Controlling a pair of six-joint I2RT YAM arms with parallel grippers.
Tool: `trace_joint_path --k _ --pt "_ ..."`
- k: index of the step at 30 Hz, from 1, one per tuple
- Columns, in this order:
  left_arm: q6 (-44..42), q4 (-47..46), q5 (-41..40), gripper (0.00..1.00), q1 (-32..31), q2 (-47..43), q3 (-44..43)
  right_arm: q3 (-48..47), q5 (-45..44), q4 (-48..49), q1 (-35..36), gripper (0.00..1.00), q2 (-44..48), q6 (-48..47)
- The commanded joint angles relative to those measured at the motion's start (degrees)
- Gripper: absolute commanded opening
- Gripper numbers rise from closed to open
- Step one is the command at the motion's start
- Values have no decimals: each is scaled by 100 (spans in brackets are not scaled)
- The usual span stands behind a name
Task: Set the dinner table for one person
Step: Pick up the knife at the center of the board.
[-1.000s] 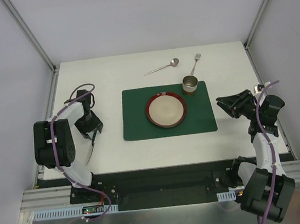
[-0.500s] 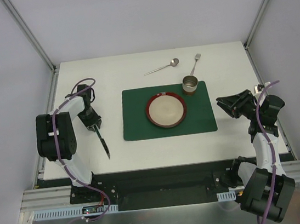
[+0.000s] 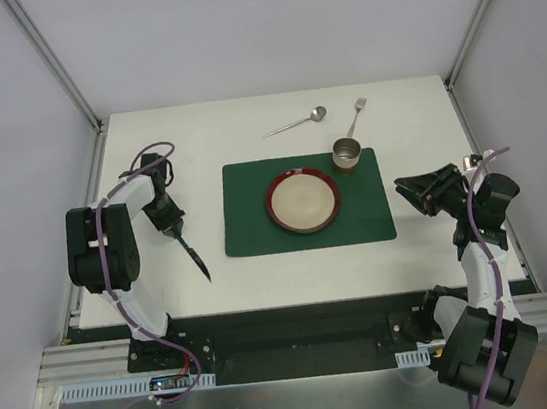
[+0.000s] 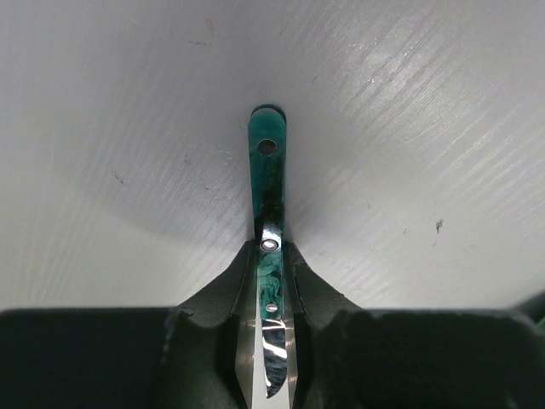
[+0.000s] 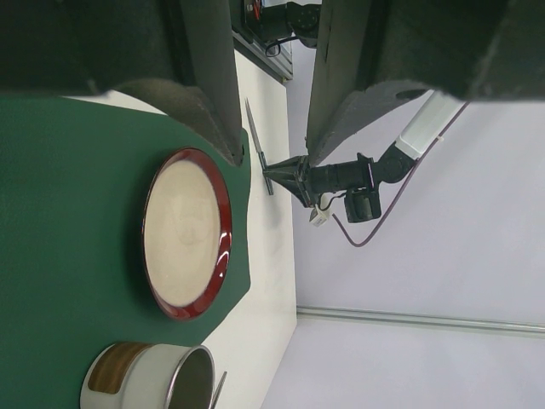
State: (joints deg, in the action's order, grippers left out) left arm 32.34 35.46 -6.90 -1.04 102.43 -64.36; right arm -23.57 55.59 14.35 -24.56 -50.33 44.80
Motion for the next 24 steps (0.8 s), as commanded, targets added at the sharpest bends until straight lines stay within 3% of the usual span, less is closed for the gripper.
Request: trace_joint_path --k 1,16,24 --pt "-61 -57 -365 0 69 330 46 -86 145 261 -58 38 40 -41" --pt "106 -40 -163 0 -19 234 -463 -51 92 226 -58 39 111 -94" --pt "71 -48 13 0 -107 365 -1078 -130 -84 -327 21 41 207 -664"
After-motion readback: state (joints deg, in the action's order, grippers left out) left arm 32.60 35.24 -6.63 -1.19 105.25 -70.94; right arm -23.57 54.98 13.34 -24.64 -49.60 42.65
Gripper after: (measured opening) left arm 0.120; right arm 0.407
